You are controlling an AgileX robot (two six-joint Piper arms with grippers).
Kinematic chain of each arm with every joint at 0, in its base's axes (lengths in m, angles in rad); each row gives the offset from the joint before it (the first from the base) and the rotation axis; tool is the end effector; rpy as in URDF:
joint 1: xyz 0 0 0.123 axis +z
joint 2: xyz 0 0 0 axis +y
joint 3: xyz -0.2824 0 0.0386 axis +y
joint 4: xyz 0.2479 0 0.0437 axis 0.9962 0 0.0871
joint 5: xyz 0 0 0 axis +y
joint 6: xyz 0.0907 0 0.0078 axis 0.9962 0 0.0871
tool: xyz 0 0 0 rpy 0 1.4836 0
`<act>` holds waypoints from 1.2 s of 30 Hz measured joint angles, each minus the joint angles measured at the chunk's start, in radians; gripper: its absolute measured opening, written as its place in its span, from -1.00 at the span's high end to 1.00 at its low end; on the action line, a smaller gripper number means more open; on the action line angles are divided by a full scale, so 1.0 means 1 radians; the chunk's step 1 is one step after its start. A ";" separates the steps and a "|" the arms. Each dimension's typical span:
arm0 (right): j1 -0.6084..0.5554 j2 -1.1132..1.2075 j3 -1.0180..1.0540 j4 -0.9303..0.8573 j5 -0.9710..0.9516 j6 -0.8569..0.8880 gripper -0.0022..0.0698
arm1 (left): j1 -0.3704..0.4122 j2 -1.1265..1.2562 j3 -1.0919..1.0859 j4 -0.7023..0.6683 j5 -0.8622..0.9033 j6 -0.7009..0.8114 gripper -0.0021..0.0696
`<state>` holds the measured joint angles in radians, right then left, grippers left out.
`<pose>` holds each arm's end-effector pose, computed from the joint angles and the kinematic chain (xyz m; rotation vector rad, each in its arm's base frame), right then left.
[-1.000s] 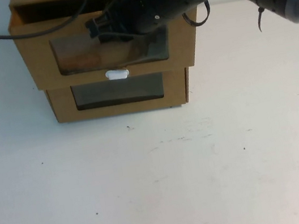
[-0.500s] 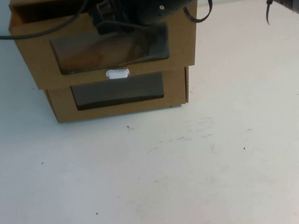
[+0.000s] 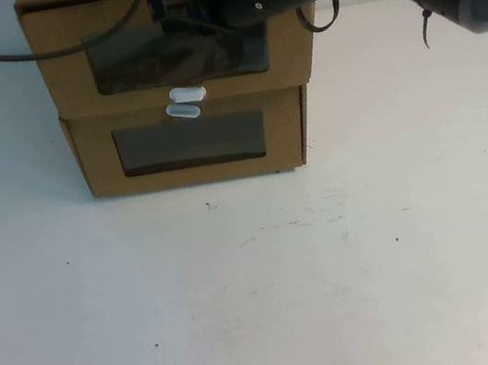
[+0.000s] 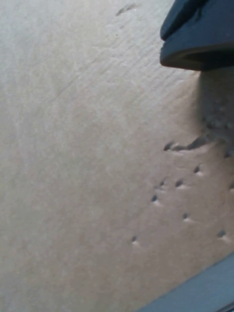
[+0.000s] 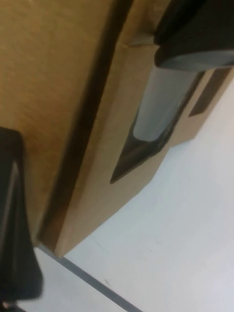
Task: Close the shoe box
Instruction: Close the shoe box with your right arm
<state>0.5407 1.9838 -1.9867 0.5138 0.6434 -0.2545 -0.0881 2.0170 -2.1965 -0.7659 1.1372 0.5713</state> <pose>0.3919 0.2666 0.3697 -0.5776 2.0400 0.7398 0.4385 -0.0963 0.4009 0.6397 2.1129 -0.7227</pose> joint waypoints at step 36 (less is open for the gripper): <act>-0.009 -0.205 0.019 -0.075 0.240 -0.074 0.97 | 0.000 -0.386 0.185 0.094 -0.038 0.096 0.96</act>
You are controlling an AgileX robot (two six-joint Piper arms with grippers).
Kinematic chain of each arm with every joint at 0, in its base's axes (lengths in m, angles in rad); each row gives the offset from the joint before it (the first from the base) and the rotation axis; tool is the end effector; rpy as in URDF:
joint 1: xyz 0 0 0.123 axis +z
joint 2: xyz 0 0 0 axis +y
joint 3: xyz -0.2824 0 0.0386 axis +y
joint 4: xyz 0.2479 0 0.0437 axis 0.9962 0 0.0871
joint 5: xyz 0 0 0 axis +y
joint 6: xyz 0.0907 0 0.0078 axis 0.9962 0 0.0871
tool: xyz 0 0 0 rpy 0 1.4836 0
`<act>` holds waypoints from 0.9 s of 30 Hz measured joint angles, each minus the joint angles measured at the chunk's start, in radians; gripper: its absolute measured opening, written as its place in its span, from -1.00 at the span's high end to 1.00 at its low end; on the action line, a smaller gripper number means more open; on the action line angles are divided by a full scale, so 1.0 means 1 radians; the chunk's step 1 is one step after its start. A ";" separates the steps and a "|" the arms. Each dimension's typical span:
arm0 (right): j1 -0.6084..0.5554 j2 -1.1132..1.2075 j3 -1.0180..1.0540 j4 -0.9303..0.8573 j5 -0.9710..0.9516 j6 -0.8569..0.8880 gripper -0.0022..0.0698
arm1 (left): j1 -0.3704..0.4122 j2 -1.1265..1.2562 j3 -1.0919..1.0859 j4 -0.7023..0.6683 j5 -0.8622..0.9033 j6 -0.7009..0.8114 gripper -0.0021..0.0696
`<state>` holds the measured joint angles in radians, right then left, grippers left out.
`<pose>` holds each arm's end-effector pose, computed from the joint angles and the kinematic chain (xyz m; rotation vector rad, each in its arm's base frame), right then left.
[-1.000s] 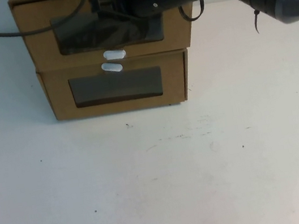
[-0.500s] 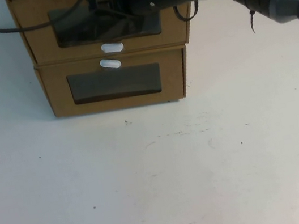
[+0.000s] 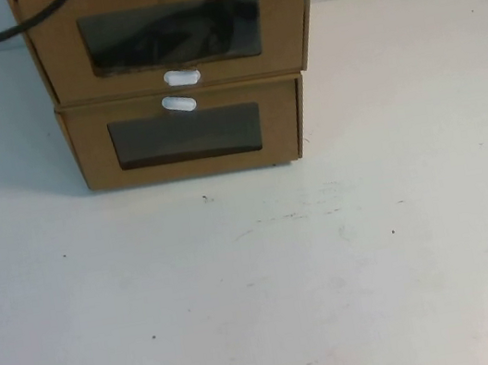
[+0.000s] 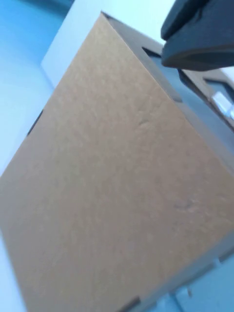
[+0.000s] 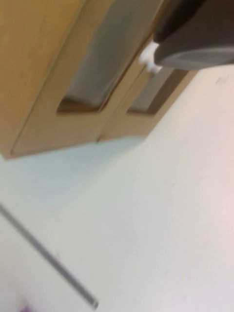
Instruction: Close the shoe box
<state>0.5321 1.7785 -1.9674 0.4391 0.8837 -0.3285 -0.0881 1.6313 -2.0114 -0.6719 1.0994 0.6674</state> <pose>0.3331 0.2308 0.4352 -0.8002 2.0095 0.6444 0.3293 -0.0798 0.4970 0.7484 1.8906 -0.4684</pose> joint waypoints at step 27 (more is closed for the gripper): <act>-0.002 -1.096 1.102 -0.245 -0.109 0.397 0.97 | 0.000 -1.467 1.658 -0.103 -0.920 0.327 0.96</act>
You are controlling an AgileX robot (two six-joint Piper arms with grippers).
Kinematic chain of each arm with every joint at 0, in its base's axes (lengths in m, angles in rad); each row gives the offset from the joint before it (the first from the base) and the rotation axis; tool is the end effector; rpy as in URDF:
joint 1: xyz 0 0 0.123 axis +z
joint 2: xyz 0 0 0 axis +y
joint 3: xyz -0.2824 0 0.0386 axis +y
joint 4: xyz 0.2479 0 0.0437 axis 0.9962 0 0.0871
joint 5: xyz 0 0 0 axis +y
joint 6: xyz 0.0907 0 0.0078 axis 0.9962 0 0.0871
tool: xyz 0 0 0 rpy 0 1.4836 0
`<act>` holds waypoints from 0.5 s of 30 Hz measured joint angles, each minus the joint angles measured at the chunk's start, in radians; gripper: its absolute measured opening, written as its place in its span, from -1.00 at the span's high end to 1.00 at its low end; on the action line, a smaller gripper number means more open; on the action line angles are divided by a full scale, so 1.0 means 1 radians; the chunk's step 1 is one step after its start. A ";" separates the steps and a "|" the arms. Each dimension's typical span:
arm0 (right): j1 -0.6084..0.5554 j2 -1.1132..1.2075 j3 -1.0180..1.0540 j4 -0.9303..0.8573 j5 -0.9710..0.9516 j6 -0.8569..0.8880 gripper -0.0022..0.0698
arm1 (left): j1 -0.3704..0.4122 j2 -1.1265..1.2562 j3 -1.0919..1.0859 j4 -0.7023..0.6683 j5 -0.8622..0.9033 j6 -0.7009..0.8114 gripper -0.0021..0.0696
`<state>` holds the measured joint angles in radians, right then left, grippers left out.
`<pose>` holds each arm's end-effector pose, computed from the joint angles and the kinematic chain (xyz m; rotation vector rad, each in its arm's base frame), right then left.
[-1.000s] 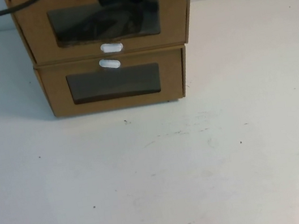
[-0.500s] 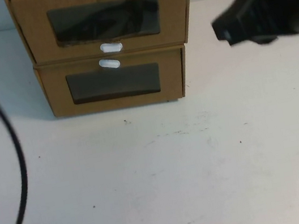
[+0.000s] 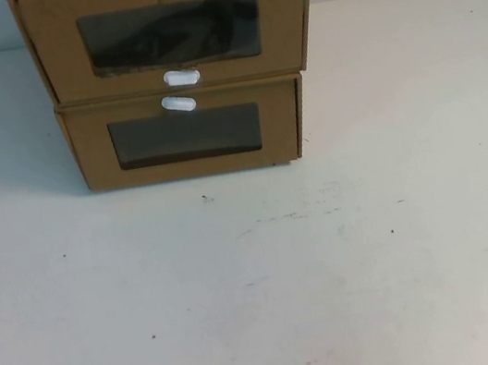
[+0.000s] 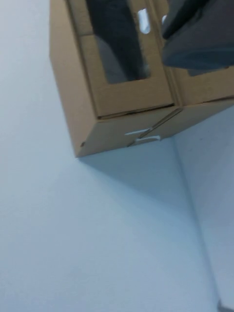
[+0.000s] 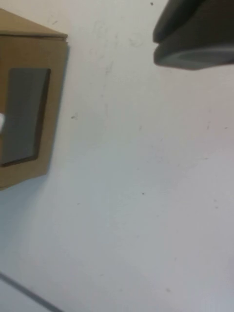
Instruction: Close the shoe box
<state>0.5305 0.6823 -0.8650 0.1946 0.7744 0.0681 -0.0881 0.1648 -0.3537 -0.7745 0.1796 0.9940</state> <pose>0.0975 0.0715 0.3761 -0.4237 2.0719 0.5889 0.0512 -0.0160 0.3100 0.3254 1.3873 0.0259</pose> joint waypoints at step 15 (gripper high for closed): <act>0.000 -0.479 0.519 -0.002 -0.403 0.066 0.97 | 0.000 -0.011 0.342 -0.277 -0.136 0.044 0.96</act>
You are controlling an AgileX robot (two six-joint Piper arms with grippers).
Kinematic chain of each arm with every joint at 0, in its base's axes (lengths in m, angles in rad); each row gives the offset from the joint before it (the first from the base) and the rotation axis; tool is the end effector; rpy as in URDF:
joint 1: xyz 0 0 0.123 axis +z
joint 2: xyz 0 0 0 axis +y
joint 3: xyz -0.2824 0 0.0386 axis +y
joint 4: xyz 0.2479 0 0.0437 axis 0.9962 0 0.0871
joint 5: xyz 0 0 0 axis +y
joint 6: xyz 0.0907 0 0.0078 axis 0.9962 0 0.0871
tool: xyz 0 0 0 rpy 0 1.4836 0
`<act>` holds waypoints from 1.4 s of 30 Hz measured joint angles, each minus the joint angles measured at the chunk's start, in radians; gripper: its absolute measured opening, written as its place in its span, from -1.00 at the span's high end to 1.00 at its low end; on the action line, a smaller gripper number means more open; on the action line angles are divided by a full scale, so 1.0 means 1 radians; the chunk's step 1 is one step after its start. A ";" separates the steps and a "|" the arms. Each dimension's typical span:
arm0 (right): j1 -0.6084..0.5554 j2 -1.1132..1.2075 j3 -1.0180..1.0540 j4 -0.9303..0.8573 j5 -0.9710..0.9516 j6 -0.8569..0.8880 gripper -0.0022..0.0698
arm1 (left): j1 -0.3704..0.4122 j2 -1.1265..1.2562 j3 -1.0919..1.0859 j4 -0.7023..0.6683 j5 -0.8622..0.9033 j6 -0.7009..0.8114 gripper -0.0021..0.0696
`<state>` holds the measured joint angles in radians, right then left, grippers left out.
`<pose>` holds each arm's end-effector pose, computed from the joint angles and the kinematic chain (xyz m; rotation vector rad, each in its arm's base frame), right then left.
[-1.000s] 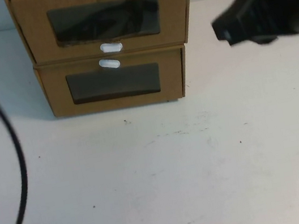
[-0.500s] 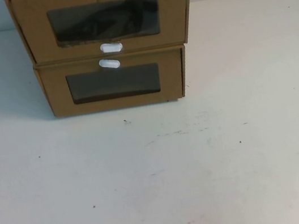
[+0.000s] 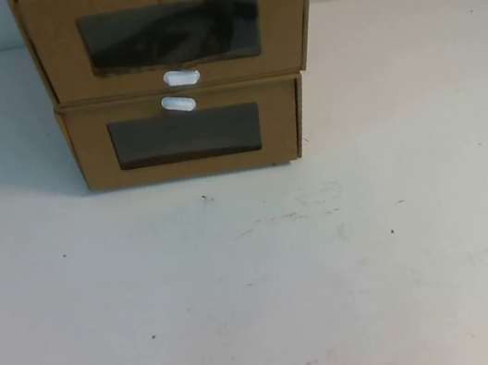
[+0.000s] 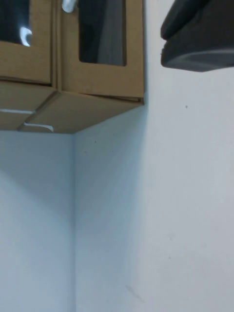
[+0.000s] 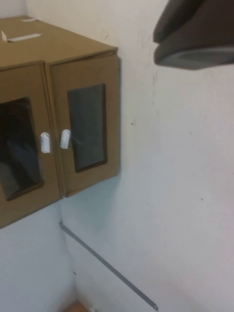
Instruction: Close the shoe box
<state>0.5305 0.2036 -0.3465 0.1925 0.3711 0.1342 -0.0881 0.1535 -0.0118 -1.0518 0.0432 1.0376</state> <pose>0.0489 0.0360 0.2841 -0.2423 1.7367 0.6829 0.0685 -0.0096 0.2056 0.0898 1.6453 -0.1086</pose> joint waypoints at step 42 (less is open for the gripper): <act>-0.408 -0.211 0.373 -0.345 -0.191 0.000 0.97 | 0.000 0.000 0.038 -0.015 -0.048 0.000 0.96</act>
<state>0.1225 -0.0076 0.0266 -0.1528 0.1796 0.1342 -0.0881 0.1535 0.0259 -1.0665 -0.0053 1.0376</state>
